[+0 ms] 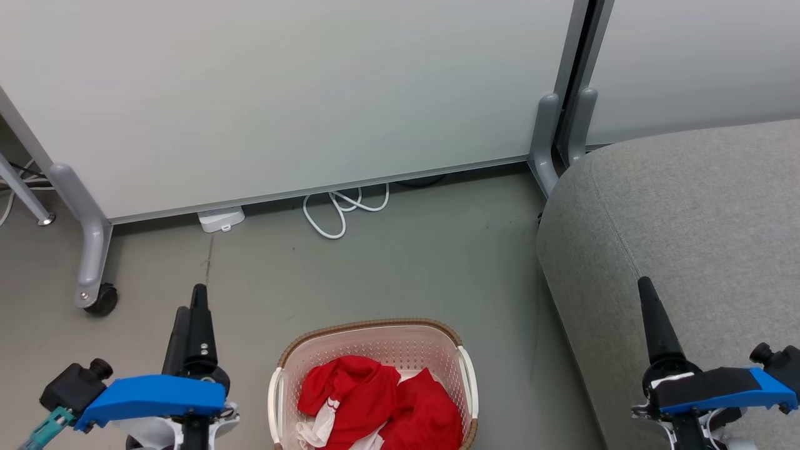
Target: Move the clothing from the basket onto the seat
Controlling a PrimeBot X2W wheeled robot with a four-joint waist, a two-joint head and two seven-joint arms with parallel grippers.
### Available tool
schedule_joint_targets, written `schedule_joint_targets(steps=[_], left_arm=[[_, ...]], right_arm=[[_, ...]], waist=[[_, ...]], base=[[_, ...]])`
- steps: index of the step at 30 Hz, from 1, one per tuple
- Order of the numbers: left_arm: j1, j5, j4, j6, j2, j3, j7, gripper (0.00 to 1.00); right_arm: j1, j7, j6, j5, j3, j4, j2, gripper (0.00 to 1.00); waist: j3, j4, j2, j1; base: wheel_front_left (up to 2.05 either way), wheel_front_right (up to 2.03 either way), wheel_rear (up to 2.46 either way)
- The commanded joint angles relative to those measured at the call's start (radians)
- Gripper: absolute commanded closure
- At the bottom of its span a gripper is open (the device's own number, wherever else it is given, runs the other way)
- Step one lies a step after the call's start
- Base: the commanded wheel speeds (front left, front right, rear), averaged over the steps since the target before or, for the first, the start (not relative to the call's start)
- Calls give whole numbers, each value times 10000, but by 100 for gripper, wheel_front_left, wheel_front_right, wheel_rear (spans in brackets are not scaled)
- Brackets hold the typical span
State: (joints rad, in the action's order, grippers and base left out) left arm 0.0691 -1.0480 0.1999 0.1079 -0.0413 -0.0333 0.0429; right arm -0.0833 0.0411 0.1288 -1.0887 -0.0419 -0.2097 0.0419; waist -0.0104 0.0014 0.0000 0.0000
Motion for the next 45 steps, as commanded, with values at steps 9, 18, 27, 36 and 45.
schedule_joint_targets(steps=[9, 18, 27, 36, 45], left_arm=[[316, 2532, -288, -190, -86, 589, 424, 0], [282, 3936, -190, -236, -103, 863, 705, 0], [278, 5025, -162, -208, -150, 1037, 961, 0], [267, 5979, -115, -169, -174, 1188, 1196, 0], [287, 6782, -83, -135, -175, 1289, 1387, 0]], right_arm=[[-100, 435, 14, 2176, 230, 259, 77, 0], [-79, 713, 16, 3550, 329, 128, 84, 0], [-57, 974, 18, 4591, 410, 44, 90, 0], [-56, 1212, 21, 5520, 494, -27, 96, 0], [-43, 1408, 22, 6282, 579, -46, 99, 0]], waist=[[-5, 18, 0, 0], [-15, 14, 0, 0], [-24, 33, 0, 0], [-23, 54, 0, 0], [-21, 66, 0, 0]], base=[[0, 0, 0], [0, 0, 0], [0, 0, 0], [0, 0, 0], [0, 0, 0]])
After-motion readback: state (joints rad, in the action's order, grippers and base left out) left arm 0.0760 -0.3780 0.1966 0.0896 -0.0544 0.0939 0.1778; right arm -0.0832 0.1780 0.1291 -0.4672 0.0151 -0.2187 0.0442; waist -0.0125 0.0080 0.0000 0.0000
